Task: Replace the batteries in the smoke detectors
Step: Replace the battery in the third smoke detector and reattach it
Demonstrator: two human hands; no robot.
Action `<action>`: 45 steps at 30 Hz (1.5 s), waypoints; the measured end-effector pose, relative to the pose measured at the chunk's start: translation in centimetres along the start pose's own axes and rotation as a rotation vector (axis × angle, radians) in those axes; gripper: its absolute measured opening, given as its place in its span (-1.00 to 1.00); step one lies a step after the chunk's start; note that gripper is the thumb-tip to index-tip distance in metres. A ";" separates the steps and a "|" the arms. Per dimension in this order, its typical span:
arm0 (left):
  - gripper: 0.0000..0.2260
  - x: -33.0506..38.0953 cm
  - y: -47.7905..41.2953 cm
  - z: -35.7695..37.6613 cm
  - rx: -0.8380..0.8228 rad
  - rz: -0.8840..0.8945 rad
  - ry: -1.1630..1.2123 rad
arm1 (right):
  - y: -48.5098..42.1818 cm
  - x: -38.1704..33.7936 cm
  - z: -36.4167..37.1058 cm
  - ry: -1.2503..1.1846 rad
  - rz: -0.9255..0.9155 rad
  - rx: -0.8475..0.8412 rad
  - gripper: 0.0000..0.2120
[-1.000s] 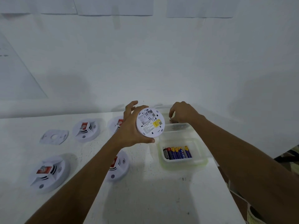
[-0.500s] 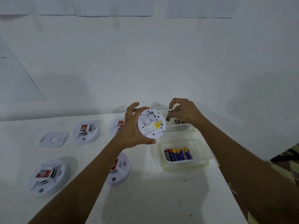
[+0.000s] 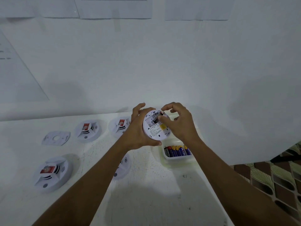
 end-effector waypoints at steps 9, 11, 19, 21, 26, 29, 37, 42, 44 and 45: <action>-0.16 2.1 0.3 -0.5 0.056 0.066 0.079 | 1.7 0.1 -0.1 -0.183 0.026 -0.019 -0.86; -0.15 2.3 0.5 -0.4 0.064 0.063 0.102 | 2.0 -0.1 -0.3 -0.171 -0.011 0.015 -0.89; -0.15 2.8 0.1 -0.4 0.035 0.033 0.184 | 3.0 -0.5 -0.3 -0.032 -0.247 0.022 -0.87; -0.15 2.4 0.3 -0.1 0.004 0.013 0.180 | 3.0 -0.2 -0.3 0.006 -0.266 -0.008 -0.81; -0.11 1.2 0.2 -0.4 -0.053 -0.053 0.144 | 0.4 1.1 -1.4 -0.038 -0.082 -0.128 -0.79; -0.08 0.6 0.3 -1.0 -0.095 -0.121 0.116 | -2.9 2.3 -4.6 0.058 0.043 -0.017 -0.81; -0.08 -0.8 -0.5 -0.9 -0.091 -0.111 0.058 | -9.1 5.6 -4.2 0.793 0.229 -0.168 -0.74; -0.08 -1.2 -0.9 -1.0 -0.098 -0.111 0.062 | -9.7 6.4 -2.4 0.970 0.243 -0.159 -0.70; -0.09 -1.4 -1.0 -1.0 -0.101 -0.117 0.055 | -9.8 6.8 -1.8 0.935 0.250 -0.159 -0.73; -0.09 -1.5 -1.1 -1.0 -0.103 -0.119 0.054 | -9.9 6.9 -1.6 0.906 0.259 -0.159 -0.74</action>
Point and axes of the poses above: each hand's wrist, its own y-axis away from the middle knuckle, its own z-axis out of the palm, x = y × z, the point moved 7 cm from there along -y, towards the middle knuckle, and after that the axes turned 14 degrees about z, right-handed, at the moved point
